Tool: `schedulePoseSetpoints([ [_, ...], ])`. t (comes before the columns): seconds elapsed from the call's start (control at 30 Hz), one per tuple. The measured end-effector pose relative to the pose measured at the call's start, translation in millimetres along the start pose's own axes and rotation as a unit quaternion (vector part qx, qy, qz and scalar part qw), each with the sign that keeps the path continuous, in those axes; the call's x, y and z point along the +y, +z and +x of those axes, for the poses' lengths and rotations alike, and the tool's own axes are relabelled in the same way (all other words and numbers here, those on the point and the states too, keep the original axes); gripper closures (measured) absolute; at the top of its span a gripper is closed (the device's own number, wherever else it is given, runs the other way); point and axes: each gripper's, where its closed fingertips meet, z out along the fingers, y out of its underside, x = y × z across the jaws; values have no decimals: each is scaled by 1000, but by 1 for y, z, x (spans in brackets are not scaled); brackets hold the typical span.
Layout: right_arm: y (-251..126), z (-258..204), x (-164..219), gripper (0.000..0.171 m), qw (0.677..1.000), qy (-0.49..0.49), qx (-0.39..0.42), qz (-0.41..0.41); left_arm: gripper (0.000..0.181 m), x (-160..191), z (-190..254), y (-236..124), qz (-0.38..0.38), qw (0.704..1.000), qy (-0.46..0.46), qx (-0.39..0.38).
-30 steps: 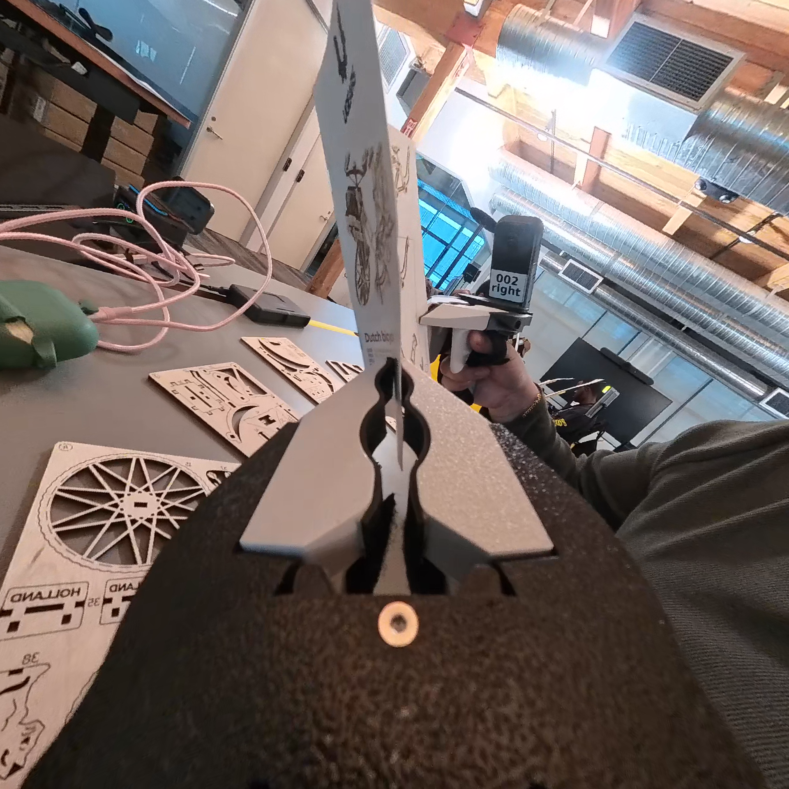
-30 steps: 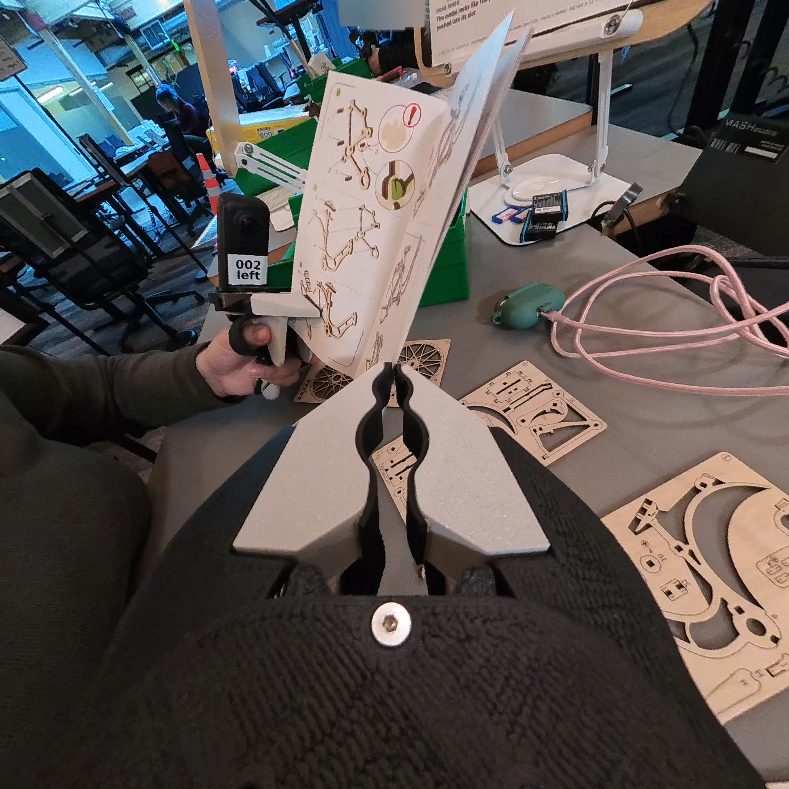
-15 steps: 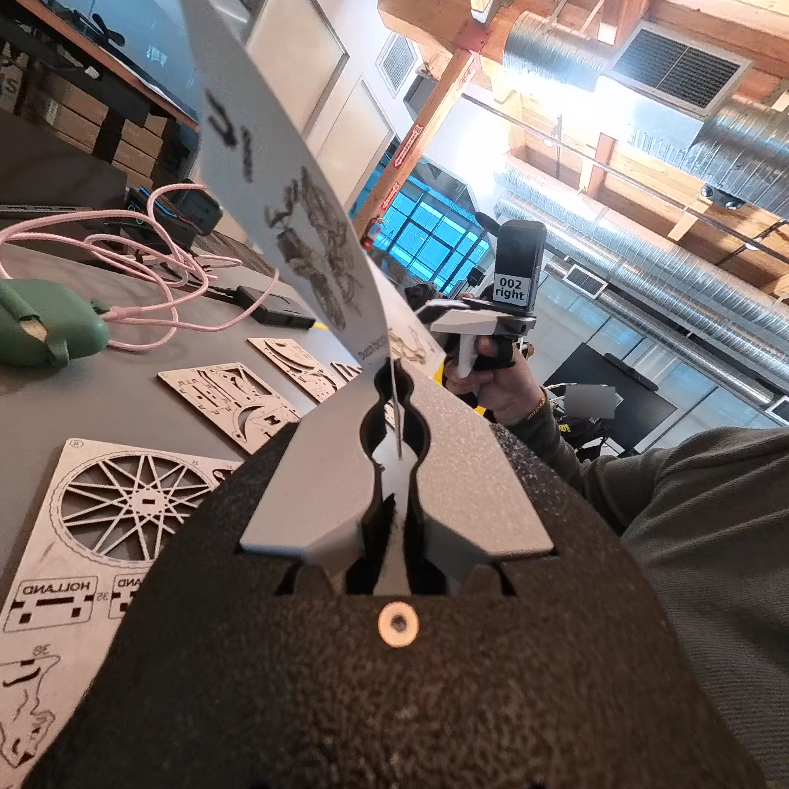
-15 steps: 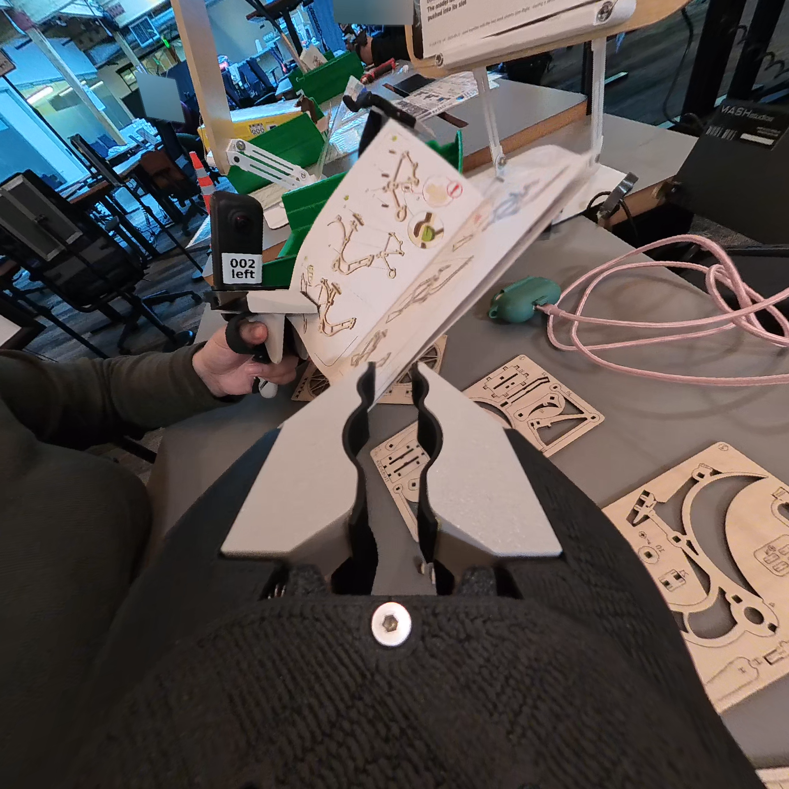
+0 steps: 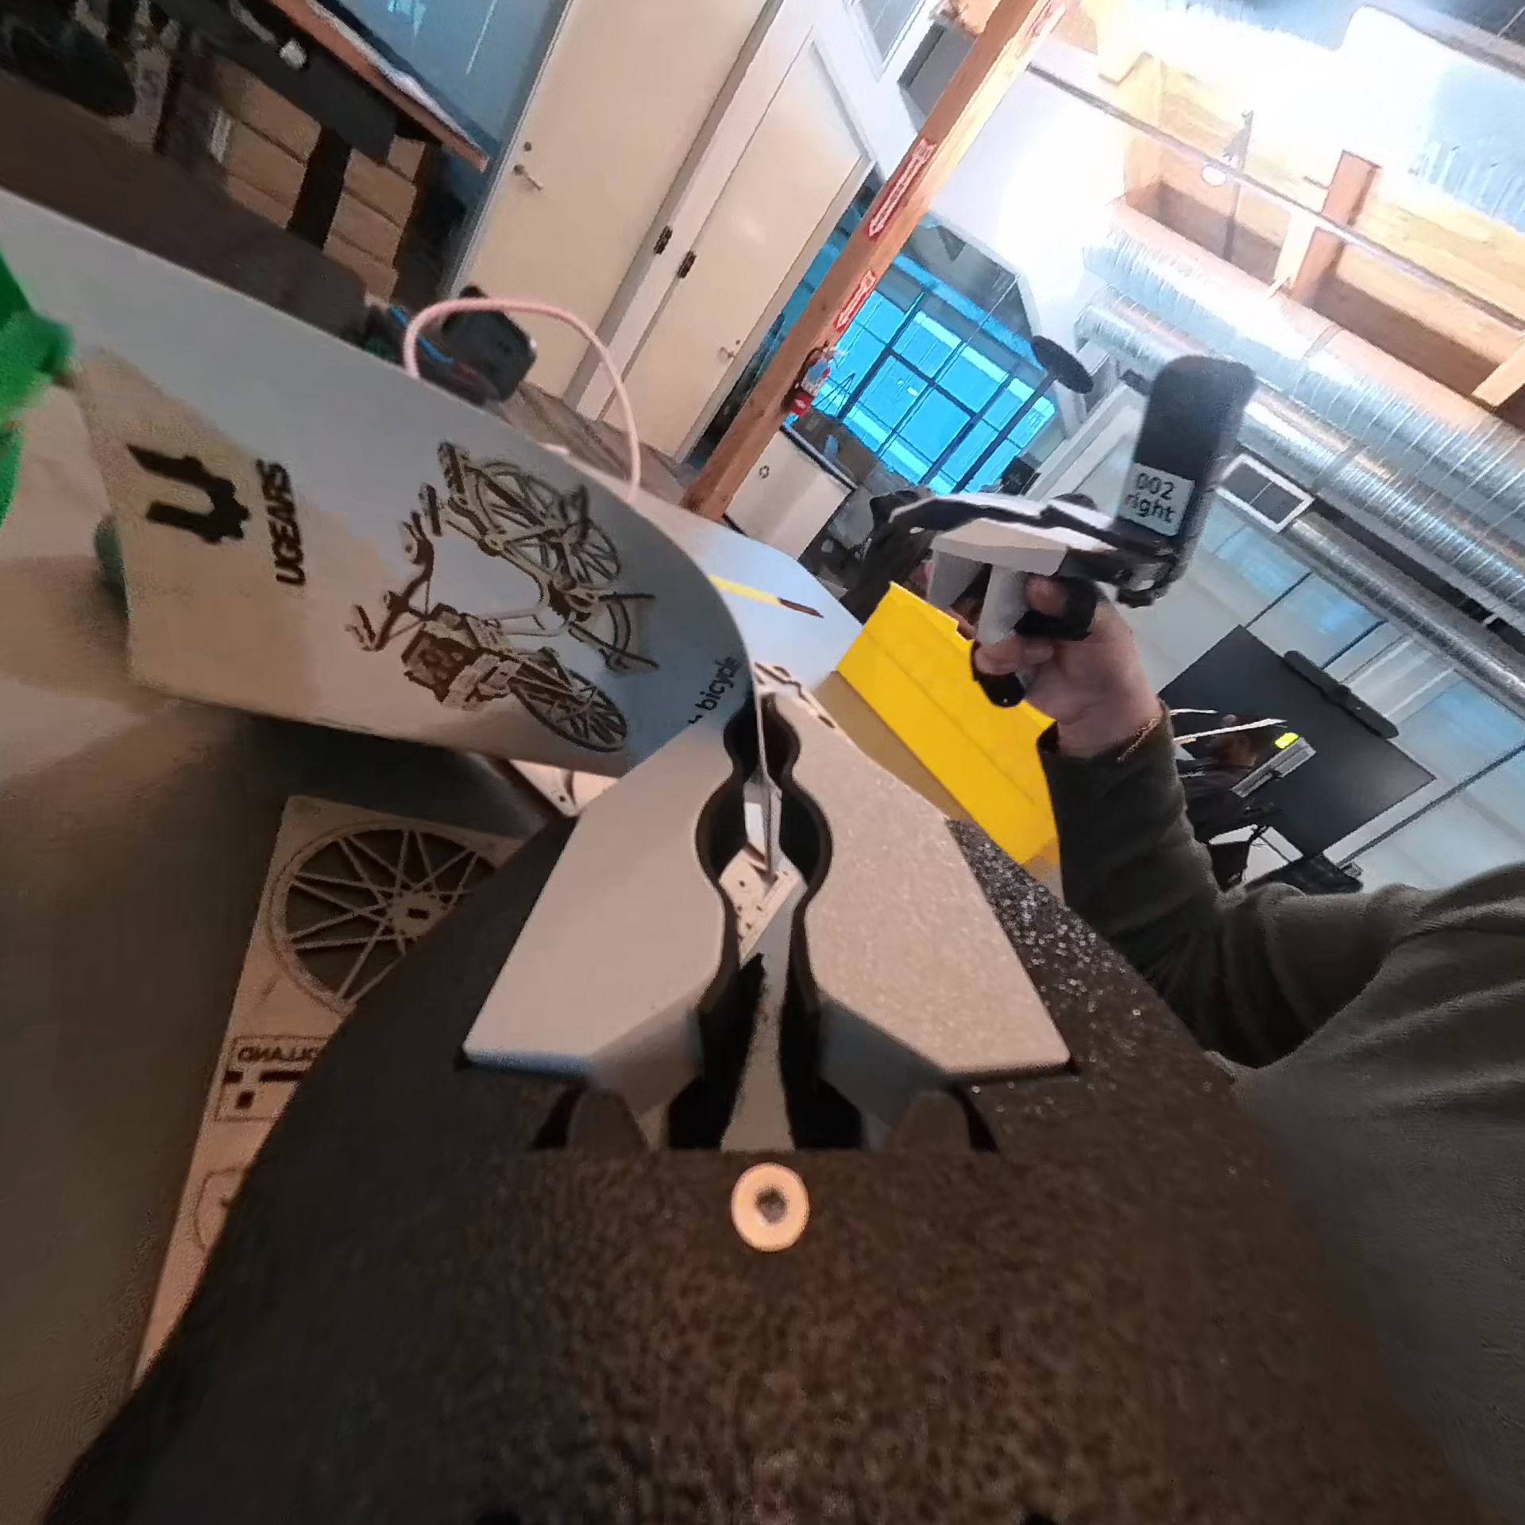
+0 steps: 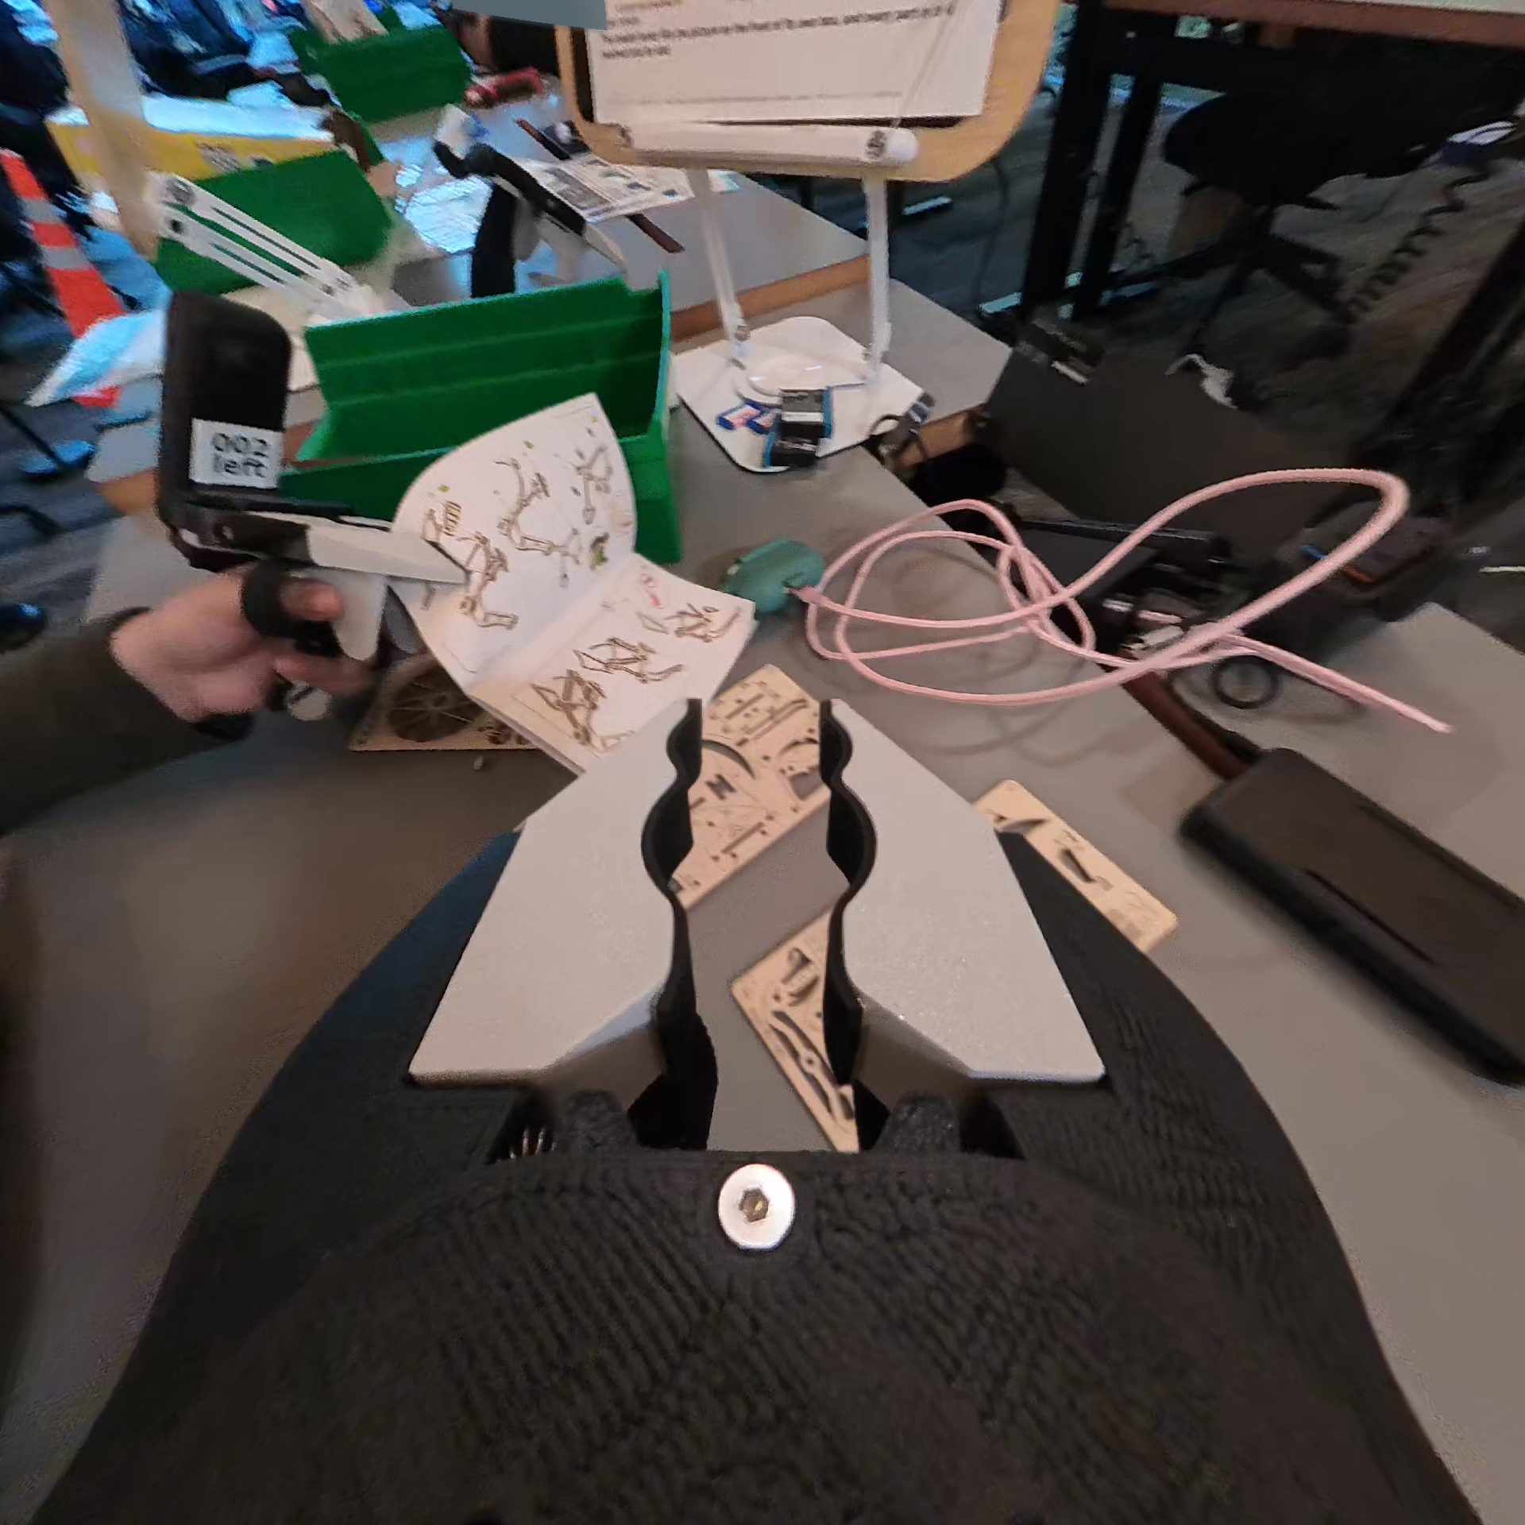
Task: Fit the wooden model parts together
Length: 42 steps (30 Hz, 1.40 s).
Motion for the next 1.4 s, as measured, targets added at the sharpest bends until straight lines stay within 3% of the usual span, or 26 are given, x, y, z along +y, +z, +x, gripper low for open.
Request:
schedulePoseSetpoints([
  [0.33, -13, 61, 53, 137, 985, 18, 106, -133, 181, 33, -25, -5, -88, 991, -55, -79],
  [0.53, -6, 79, 89, 140, 969, 38, 131, -205, 181, 39, -38, -13, -109, 981, -12, -161],
  [0.73, 12, 83, 119, 131, 959, 71, 121, -245, 128, 42, -35, -26, -88, 972, -8, -219],
  [0.83, 16, 87, 134, 120, 951, 81, 127, -270, 112, 41, -38, -42, -77, 959, 26, -272],
  [0.93, 19, 89, 139, 116, 950, 90, 123, -272, 108, 41, -34, -54, -68, 949, 55, -304],
  [1.0, 25, 86, 134, 94, 955, 115, 111, -250, 108, 40, -29, -61, -59, 943, 79, -319],
  [1.07, 34, 83, 128, 56, 958, 135, 111, -226, 108, 39, -22, -63, -47, 940, 104, -323],
  [1.17, 48, 81, 135, 27, 952, 117, 144, -245, 109, 39, -11, -61, -43, 936, 139, -320],
  [1.27, 54, 87, 150, 19, 932, 94, 197, -290, 109, 37, -5, -59, -50, 926, 182, -328],
  [1.4, 55, 81, 150, 28, 928, 104, 197, -297, 108, 33, 2, -57, -51, 917, 219, -331],
])
